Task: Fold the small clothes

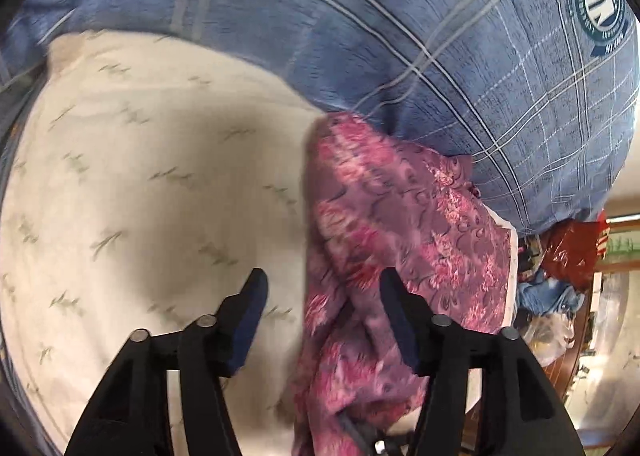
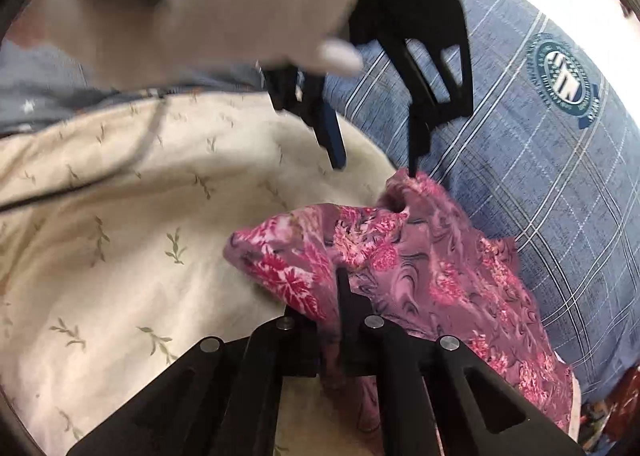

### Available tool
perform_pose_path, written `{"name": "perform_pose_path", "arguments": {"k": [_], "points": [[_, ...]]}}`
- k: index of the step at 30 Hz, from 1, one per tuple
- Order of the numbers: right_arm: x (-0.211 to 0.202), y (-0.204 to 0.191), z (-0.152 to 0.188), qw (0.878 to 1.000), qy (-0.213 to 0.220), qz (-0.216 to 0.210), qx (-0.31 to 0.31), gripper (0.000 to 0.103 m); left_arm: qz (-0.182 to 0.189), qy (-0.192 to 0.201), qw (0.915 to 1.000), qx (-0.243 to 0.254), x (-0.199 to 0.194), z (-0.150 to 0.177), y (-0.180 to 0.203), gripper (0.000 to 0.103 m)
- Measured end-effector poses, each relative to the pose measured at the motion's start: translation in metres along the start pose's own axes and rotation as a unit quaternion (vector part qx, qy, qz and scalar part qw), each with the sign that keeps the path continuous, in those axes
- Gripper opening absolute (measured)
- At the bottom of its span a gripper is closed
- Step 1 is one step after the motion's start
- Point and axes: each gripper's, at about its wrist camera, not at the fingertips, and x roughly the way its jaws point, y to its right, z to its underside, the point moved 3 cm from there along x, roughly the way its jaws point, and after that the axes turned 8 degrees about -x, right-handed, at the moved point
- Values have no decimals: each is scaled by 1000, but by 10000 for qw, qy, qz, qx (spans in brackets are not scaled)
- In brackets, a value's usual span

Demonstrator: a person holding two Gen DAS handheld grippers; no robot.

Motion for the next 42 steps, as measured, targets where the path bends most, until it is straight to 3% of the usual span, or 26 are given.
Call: {"name": "perform_pose_path", "arguments": {"k": [6,7,8,9,13,20,29,35,42], "points": [[-14,18,1,9988,271,-121,388,5,-117,-407,9991,2,59,-8,19,59],[-14,22,1,9983,291,-166,474,5,-159,-312,9993,106,63,-9,24,53],[-15,26,2,9977,318,-206,560,5,-157,-263,9993,230,65,-8,31,40],[-16,30,3,9970,340,-235,651,5,-175,-294,9986,413,66,-7,38,14],[-23,49,12,9930,444,-340,1037,5,-380,59,9960,803,59,-1,67,12],[-55,92,36,9735,741,-520,2100,5,-299,413,9927,1089,37,26,120,11],[-95,158,105,9325,1034,-589,3410,5,-332,560,9870,1472,40,71,210,11],[-113,201,175,8918,1076,-525,4364,5,-470,437,9831,1717,96,92,281,11],[-128,235,258,8389,1132,-430,5307,5,-754,24,9739,2139,202,118,354,11]]}}
